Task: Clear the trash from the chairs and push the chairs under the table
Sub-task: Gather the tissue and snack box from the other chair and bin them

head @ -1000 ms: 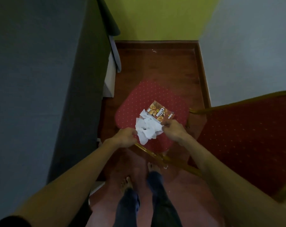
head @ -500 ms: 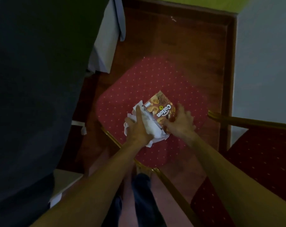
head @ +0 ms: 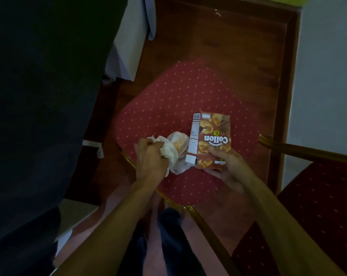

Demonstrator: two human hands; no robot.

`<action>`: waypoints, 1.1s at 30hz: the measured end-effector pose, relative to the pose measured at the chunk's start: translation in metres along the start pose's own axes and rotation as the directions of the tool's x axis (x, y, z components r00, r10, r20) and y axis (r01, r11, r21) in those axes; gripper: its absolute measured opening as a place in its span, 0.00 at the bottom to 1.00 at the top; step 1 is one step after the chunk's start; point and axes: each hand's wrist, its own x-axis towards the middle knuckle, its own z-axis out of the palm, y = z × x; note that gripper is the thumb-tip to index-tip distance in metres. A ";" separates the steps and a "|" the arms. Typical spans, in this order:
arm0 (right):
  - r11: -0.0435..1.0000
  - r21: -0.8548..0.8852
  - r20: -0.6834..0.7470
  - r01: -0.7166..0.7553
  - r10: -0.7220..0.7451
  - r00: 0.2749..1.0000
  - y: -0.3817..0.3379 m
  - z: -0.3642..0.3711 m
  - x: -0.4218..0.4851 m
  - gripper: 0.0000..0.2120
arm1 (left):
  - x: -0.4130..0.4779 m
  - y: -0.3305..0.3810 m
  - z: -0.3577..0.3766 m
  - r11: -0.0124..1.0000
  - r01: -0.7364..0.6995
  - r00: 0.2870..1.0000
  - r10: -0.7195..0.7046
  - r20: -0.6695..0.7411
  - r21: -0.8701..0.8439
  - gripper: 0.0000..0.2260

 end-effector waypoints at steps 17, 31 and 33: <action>0.987 0.127 0.218 -0.101 0.071 0.973 0.001 0.098 -0.068 0.28 | -0.054 0.024 -0.124 0.294 0.563 0.824 -0.136 0.550 -0.772 0.14; 0.797 -0.354 0.466 0.489 -0.303 0.831 -0.073 0.260 -0.275 0.34 | -0.204 0.018 -0.343 0.192 0.218 0.959 -0.225 0.173 -0.957 0.19; 0.706 -0.413 0.532 0.575 -0.326 0.782 -0.069 0.292 -0.298 0.22 | -0.224 0.004 -0.366 0.158 0.160 0.954 -0.277 0.112 -0.974 0.20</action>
